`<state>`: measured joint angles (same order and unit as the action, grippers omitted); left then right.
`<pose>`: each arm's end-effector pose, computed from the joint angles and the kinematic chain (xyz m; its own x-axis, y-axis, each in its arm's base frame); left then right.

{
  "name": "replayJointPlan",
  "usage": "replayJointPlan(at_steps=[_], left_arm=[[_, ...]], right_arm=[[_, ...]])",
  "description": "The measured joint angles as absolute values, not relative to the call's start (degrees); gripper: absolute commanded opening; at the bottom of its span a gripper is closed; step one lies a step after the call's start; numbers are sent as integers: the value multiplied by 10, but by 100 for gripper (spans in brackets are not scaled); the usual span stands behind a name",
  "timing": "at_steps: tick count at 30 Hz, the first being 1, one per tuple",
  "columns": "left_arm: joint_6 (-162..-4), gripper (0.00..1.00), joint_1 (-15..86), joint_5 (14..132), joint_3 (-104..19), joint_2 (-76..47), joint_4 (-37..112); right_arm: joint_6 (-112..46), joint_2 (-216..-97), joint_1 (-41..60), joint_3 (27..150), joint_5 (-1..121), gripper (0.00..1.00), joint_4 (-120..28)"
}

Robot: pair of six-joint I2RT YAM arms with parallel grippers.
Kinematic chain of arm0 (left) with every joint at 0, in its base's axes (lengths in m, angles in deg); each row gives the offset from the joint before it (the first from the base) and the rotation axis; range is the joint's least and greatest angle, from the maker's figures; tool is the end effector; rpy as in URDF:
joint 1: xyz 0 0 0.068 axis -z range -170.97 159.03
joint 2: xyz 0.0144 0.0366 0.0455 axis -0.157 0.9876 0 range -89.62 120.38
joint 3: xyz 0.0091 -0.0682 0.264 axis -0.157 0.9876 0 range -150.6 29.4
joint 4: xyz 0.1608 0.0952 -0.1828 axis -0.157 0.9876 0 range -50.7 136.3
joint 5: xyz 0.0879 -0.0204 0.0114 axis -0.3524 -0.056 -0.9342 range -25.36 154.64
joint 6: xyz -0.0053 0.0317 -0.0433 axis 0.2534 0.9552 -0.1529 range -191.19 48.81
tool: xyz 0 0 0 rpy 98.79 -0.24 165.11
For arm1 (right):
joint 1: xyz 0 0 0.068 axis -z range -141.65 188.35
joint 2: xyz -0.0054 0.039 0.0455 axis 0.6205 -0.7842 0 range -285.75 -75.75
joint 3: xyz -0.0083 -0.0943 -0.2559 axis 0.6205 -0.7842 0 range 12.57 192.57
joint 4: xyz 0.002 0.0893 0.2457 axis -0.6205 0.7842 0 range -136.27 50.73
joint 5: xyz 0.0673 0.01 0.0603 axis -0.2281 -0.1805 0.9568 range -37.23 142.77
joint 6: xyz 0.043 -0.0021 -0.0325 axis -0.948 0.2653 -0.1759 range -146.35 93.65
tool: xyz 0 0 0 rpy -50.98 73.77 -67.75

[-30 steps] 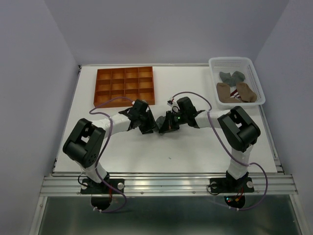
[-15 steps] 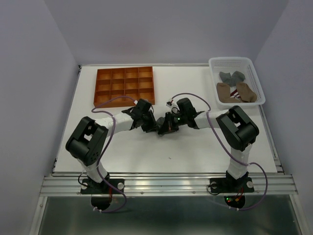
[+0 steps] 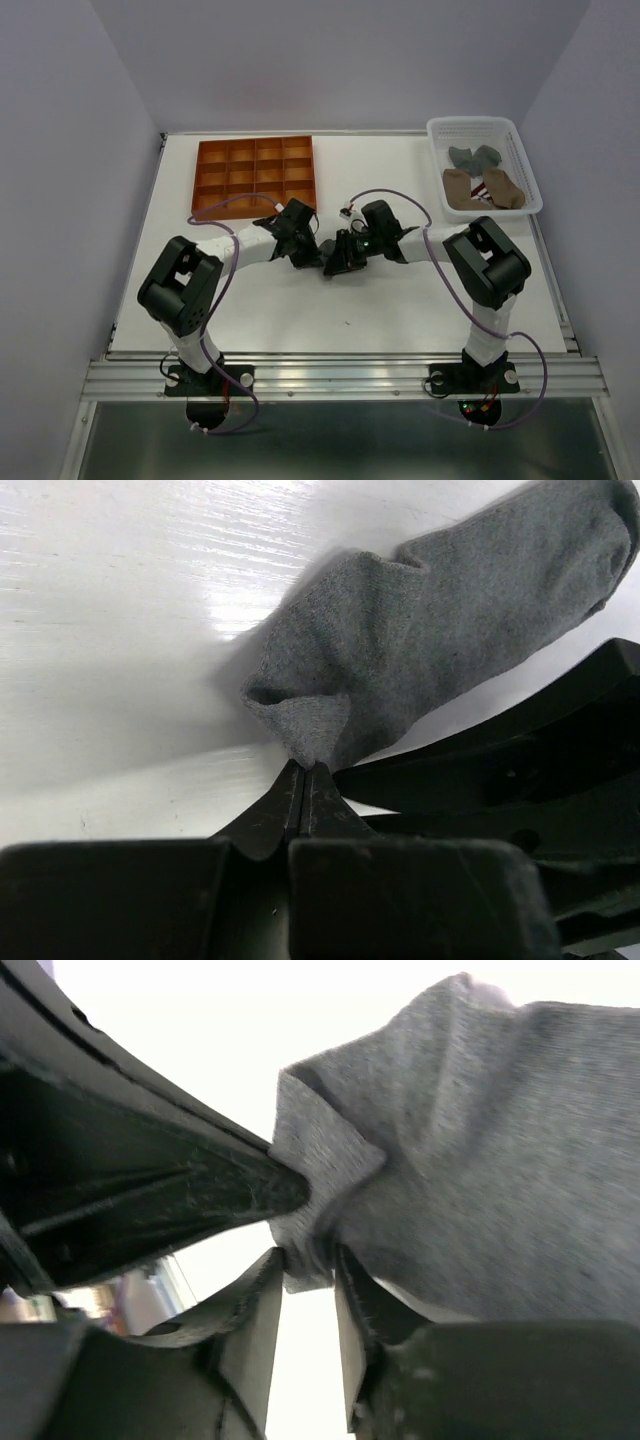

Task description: Roll the socks

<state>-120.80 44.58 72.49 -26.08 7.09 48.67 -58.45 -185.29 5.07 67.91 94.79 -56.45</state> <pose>0.2770 -0.2040 0.1749 -0.8998 -0.2842 -0.3310 -0.0597 0.8318 -0.5519 0.2983 0.2244 0.1290 -0.9226 -0.1333 -0.3620 -0.3776 0.5051 0.7761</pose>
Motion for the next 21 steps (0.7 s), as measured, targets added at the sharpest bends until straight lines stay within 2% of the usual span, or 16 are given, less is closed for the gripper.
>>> replayJointPlan(at_steps=[11,14,21], left_arm=[[-1199,0,446,721,-329,114,574],[-1197,0,446,719,-346,125,593],[-1197,0,446,720,-369,138,616]], right_arm=[[-452,-1721,20,651,852,36,-529],[-430,-1711,-11,644,818,39,-529],[-402,-1710,-57,624,703,39,-534]])
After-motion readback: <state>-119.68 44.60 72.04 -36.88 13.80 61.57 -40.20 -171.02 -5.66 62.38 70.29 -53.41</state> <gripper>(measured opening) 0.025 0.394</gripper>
